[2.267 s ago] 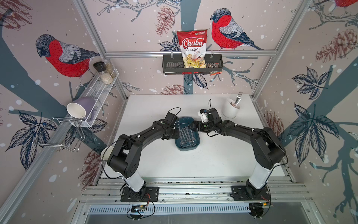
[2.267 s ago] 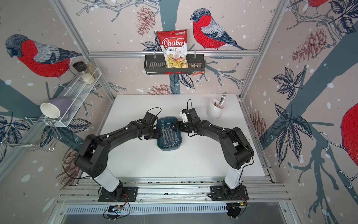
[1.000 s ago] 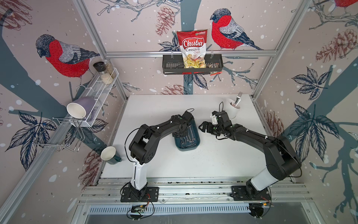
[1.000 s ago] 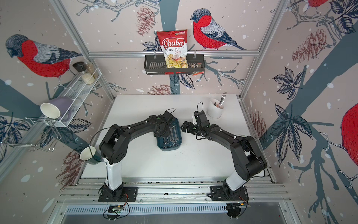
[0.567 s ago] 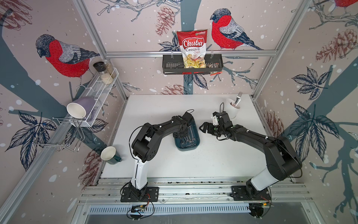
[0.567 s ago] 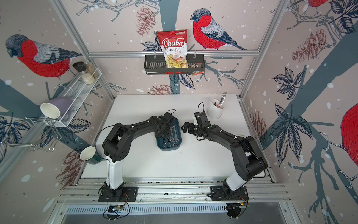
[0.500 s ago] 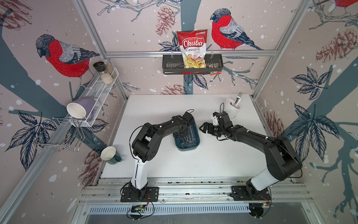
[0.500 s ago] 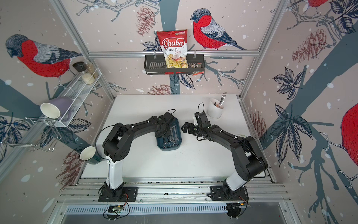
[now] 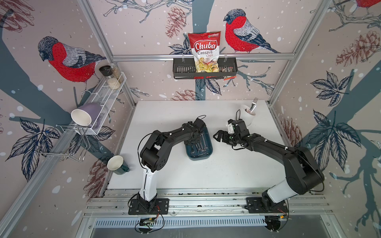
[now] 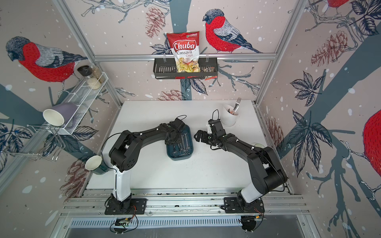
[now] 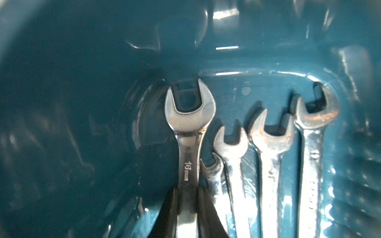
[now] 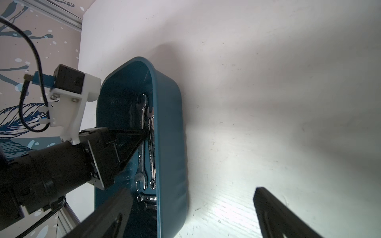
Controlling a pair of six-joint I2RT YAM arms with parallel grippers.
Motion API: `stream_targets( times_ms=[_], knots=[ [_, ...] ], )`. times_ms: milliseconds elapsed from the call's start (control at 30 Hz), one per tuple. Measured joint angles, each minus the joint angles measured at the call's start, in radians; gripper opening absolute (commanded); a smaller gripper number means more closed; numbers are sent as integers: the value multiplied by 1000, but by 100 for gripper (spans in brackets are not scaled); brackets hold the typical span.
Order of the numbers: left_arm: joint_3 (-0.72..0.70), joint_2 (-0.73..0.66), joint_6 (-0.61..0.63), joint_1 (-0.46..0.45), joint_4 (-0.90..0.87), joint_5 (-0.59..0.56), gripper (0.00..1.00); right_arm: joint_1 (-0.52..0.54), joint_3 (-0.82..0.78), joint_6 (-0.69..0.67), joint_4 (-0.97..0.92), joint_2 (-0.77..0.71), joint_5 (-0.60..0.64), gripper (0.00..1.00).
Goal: Take out the wrench from the storage box
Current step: Place the wrench at the center of the board.
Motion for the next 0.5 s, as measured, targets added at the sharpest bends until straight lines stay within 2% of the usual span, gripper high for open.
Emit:
stream_targets(
  times_ms=[500],
  knots=[
    [109, -102, 44, 21, -123, 24, 17, -10, 3, 3, 18, -5, -11, 98]
  ],
)
